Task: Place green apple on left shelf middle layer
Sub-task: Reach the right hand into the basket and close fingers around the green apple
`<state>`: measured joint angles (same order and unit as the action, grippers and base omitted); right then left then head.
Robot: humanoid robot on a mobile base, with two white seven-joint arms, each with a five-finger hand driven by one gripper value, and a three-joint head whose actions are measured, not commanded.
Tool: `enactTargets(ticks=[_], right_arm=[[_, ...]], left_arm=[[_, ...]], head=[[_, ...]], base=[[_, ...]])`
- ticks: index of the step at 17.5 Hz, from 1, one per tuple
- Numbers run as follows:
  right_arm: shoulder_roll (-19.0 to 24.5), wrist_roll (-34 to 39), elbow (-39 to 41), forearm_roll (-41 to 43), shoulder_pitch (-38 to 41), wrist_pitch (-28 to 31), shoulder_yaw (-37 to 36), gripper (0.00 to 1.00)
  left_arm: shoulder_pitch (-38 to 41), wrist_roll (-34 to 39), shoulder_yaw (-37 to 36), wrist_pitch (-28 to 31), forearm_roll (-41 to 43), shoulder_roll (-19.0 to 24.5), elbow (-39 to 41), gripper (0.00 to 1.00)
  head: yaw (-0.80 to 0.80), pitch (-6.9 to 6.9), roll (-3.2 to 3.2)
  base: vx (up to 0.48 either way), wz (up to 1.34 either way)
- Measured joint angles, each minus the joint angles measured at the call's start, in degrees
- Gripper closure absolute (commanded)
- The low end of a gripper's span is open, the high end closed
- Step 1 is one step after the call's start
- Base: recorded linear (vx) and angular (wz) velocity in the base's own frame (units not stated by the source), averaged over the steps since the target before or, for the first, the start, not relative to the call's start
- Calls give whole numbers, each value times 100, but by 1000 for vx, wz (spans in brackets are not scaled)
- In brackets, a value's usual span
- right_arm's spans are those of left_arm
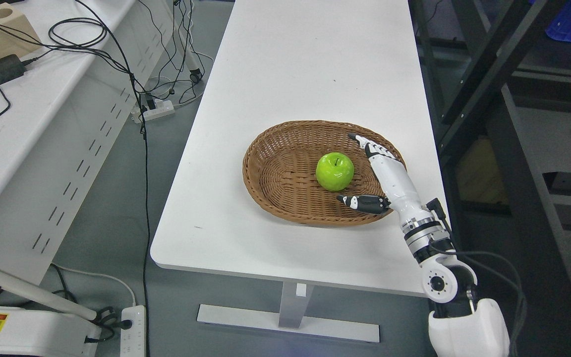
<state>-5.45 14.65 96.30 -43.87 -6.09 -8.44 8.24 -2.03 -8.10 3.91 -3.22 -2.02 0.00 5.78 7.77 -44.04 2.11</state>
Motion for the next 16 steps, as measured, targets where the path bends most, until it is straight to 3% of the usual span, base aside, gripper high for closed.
enactTargets(ticks=[11,14,16], right_arm=[[-102,453,-603,-428,-466,8,523,1],[-110,457,-728,-453,-497,8,583,5],[-114,457,-791,-461,-504,8,609,17]], left_arm=[[0,0,-5,0,0,0,0,0],[0,0,-2,0,0,0,0,0],[0,0,0,0,0,0,0,0]], head=[[0,0,0],[0,0,0],[0,0,0]], base=[[77,3],[25,8],[17,1]])
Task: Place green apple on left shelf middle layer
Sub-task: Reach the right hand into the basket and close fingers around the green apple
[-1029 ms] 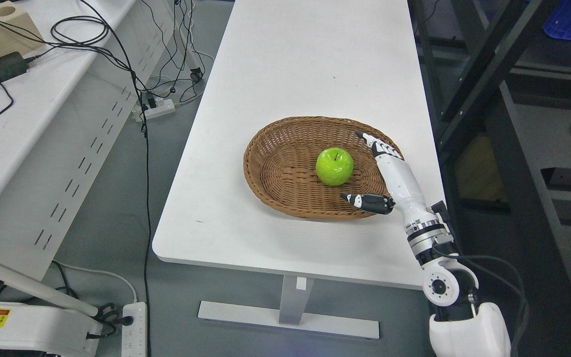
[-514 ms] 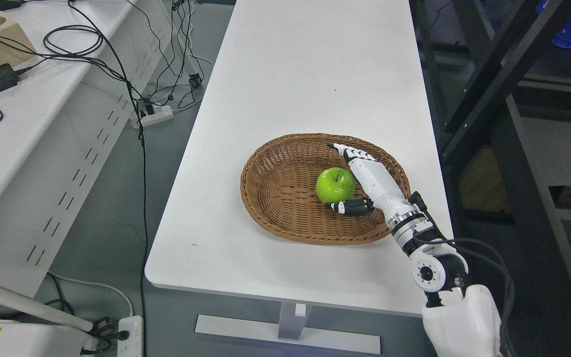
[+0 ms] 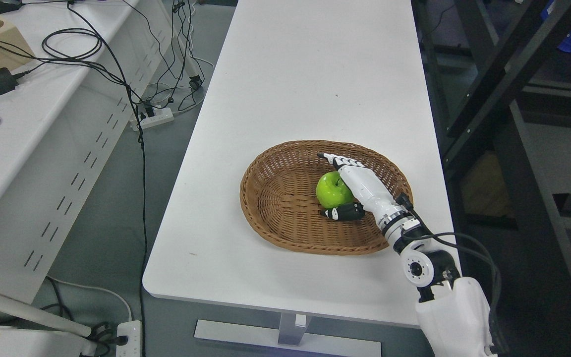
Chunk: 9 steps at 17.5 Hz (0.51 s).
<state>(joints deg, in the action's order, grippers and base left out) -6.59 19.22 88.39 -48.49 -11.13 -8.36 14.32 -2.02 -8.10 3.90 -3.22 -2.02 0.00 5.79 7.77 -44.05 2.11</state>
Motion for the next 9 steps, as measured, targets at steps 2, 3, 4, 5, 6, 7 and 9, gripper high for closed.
enactTargets(ticks=[2,3,4,5,6,7,9], right_arm=[[-8,0,-67,-9,-2,7,16,38],[-10,1,-89,-9,1,18,16,48],[-11,4,-108,-3,8,18,9,56],[-11,6,-125,7,12,-8,-3,66],[-12,11,-143,19,17,-41,-25,78],[-12,14,-155,27,18,-70,-51,98],[-12,18,-175,41,28,-227,-140,99]], left_arm=[[0,0,2,0,0,0,0,0],[0,0,2,0,0,0,0,0],[0,0,2,0,0,0,0,0],[0,0,3,0,0,0,0,0],[0,0,3,0,0,0,0,0],[0,0,3,0,0,0,0,0],[0,0,2,0,0,0,0,0]], head=[[0,0,0],[0,0,0],[0,0,0],[0,0,0],[0,0,0],[0,0,0],[0,0,0]], base=[[10,0],[0,0],[0,0],[0,0],[0,0],[0,0],[0,0]])
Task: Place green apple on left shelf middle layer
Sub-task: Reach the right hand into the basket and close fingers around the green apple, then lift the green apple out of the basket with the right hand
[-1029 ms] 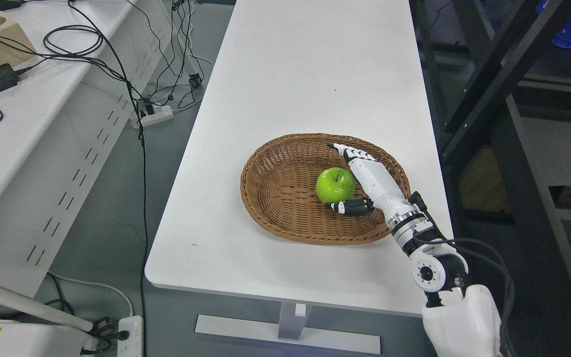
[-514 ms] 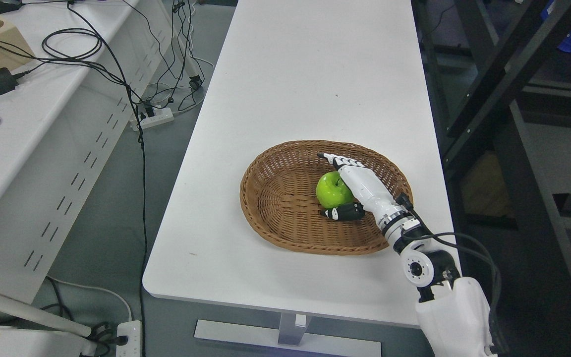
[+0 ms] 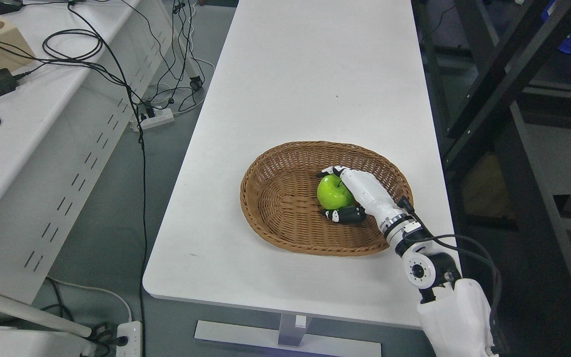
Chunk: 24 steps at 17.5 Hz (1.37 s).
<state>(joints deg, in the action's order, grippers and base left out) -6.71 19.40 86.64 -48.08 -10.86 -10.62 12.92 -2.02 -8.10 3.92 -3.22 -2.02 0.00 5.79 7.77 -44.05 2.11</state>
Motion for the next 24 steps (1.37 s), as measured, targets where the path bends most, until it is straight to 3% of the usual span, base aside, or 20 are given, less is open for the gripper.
enactTargets(ticks=[6,14,24], right_arm=[[-2,-254,163,111,127,-266,-484,100],[52,-2126,685,498,742,-876,-1050,100],[243,-2320,1020,614,1157,-1011,-1514,100]], left_arm=[[0,0,-2,0,0,0,0,0],[0,0,-5,0,0,0,-1,0],[0,0,-4,0,0,0,0,0]], head=[[0,0,0],[0,-1,0],[0,0,0]], base=[[-21,-1],[-57,-2],[-102,-16]])
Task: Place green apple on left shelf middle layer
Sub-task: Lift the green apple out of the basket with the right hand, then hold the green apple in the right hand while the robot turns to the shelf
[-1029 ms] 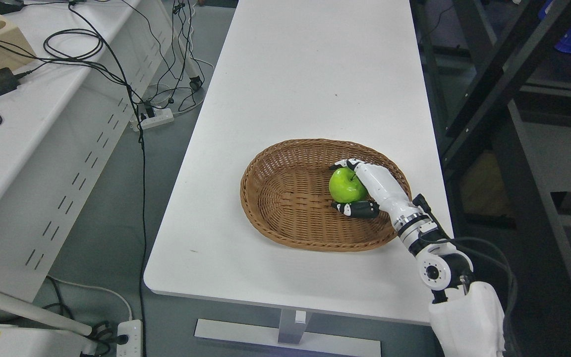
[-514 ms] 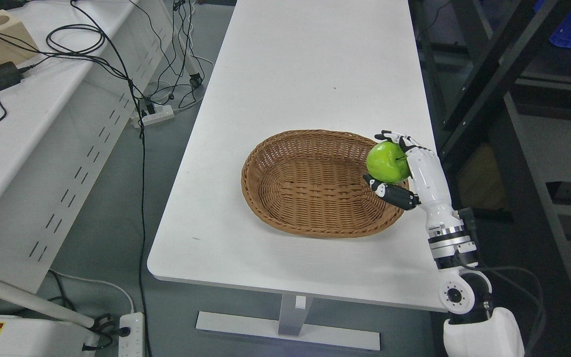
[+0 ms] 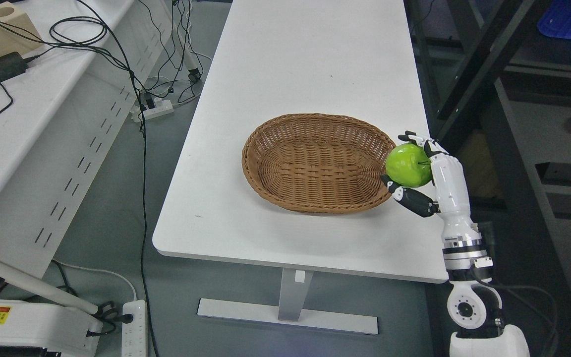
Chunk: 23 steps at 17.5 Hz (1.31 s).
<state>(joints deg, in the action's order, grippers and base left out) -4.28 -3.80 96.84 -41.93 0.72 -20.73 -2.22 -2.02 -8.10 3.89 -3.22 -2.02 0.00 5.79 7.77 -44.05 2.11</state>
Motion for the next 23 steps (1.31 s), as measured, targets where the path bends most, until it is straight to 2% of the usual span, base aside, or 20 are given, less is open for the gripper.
enactTargets(ticks=[10,23], right_arm=[[269,-12,121,109,342,12,-168,100],[387,-11,167,324,714,45,-175,100]], left_arm=[[0,0,5,0,0,0,0,0],[0,0,0,0,0,0,-2,0]], head=[[0,0,0],[0,0,0]], base=[[-172,-120],[-253,96]])
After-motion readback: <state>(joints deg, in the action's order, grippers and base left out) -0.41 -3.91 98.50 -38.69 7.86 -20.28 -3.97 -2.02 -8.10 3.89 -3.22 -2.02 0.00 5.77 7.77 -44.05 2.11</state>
